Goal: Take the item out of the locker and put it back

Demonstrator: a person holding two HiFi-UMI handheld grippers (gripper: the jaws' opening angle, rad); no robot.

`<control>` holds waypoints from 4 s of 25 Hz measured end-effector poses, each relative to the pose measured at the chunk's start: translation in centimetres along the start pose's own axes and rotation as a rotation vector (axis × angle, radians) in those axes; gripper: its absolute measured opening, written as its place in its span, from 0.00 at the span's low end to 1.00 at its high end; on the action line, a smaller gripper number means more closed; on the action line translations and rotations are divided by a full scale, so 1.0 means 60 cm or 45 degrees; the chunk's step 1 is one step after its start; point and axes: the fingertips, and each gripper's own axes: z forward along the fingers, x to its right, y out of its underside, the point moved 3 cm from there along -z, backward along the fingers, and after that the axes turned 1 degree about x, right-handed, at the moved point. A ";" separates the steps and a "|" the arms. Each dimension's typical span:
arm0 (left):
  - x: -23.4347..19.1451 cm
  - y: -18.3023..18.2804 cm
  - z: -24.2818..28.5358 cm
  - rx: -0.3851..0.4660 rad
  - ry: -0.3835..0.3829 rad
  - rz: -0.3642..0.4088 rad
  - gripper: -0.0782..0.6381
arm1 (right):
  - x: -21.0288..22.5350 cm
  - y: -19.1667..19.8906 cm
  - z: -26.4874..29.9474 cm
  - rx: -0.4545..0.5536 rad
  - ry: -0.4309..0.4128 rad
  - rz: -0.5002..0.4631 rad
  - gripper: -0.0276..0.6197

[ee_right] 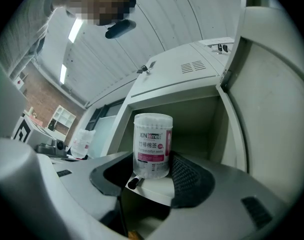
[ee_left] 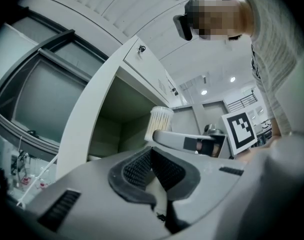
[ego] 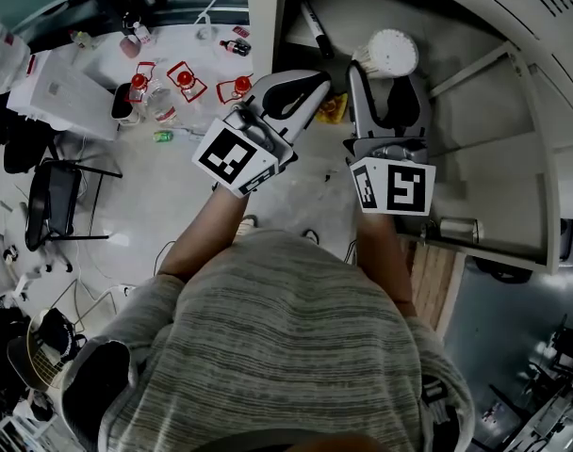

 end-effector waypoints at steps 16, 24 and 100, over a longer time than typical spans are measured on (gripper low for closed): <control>-0.010 0.005 0.001 -0.005 -0.027 -0.005 0.12 | 0.061 0.103 0.070 -0.319 0.126 0.121 0.41; -0.010 0.007 0.002 -0.013 -0.029 0.001 0.12 | 0.069 0.128 0.085 -0.424 0.163 0.135 0.41; 0.142 0.026 0.001 -0.096 0.310 -0.074 0.12 | -0.033 0.023 -0.242 -0.332 0.073 0.055 0.08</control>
